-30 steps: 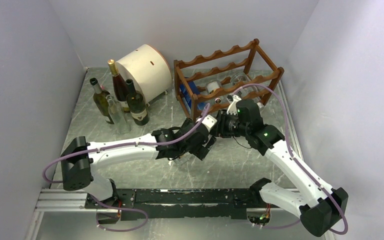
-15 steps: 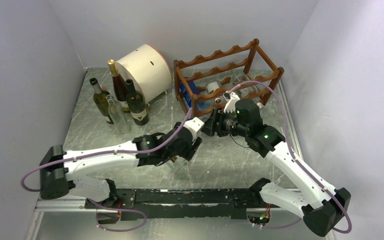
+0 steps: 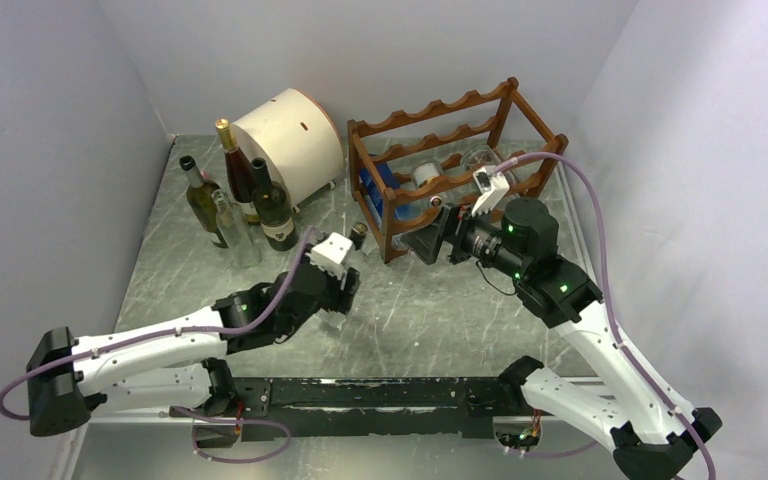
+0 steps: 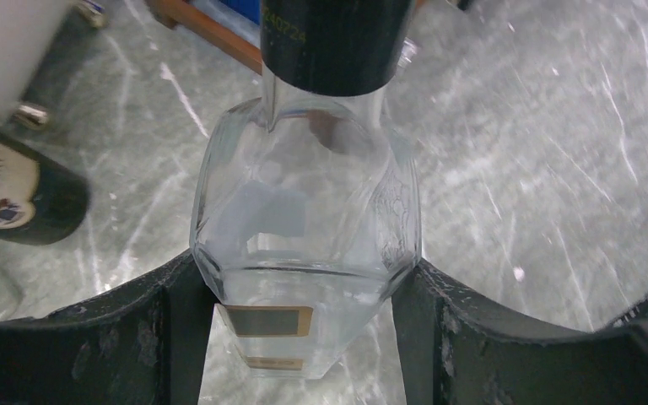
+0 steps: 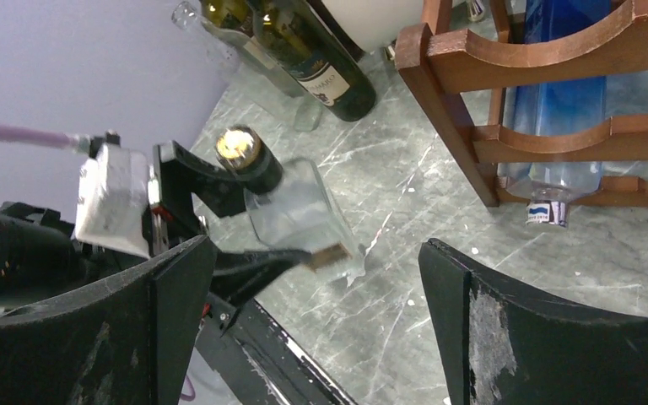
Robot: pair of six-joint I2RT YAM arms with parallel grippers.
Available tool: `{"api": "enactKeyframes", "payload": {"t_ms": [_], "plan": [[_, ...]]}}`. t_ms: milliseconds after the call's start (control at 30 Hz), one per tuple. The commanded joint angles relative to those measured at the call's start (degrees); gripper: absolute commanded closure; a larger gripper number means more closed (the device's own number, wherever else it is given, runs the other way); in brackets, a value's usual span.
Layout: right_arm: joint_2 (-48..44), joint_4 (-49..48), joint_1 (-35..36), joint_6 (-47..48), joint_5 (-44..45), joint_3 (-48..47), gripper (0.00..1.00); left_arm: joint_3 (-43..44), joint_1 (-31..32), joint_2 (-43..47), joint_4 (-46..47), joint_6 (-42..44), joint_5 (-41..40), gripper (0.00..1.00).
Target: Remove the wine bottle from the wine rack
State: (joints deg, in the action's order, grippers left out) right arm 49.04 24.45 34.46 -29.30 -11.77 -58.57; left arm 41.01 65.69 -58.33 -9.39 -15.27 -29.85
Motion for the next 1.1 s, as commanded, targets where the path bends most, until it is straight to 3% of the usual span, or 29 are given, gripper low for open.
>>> {"api": "enactKeyframes", "payload": {"t_ms": [0,233,400,533,667,800,967,1067], "plan": [[0.0,-2.6,-0.2,1.7,-1.9,1.6,0.04,-3.3,-4.6,6.8,19.9,3.9,-5.8,0.93],[0.4,-4.9,-0.2,1.7,-4.3,3.5,0.04,-7.6,-17.6,6.5,34.9,4.1,0.4,0.93],[-0.6,-4.2,-0.2,1.7,-3.3,4.3,0.04,-9.9,-21.6,3.0,44.7,7.7,-5.0,0.93],[-1.6,-4.2,-0.1,1.6,-2.9,5.6,0.04,-15.0,-24.8,-0.6,58.6,11.6,-3.7,0.93],[-2.0,-2.8,-0.2,2.1,-2.4,5.6,0.04,-15.4,-26.0,-3.9,60.4,13.6,-4.0,0.93],[-2.8,-2.2,-0.2,2.7,-1.5,6.1,0.04,-19.4,-27.4,-6.1,68.0,13.6,-2.2,0.93],[-2.5,-2.0,-0.2,3.1,-1.6,6.3,0.04,-21.0,-28.0,-6.8,67.4,11.0,0.1,0.93],[-2.5,-1.8,-0.1,3.5,-1.6,6.5,0.04,-20.9,-28.0,-6.5,63.8,8.4,-2.1,0.83]]}}
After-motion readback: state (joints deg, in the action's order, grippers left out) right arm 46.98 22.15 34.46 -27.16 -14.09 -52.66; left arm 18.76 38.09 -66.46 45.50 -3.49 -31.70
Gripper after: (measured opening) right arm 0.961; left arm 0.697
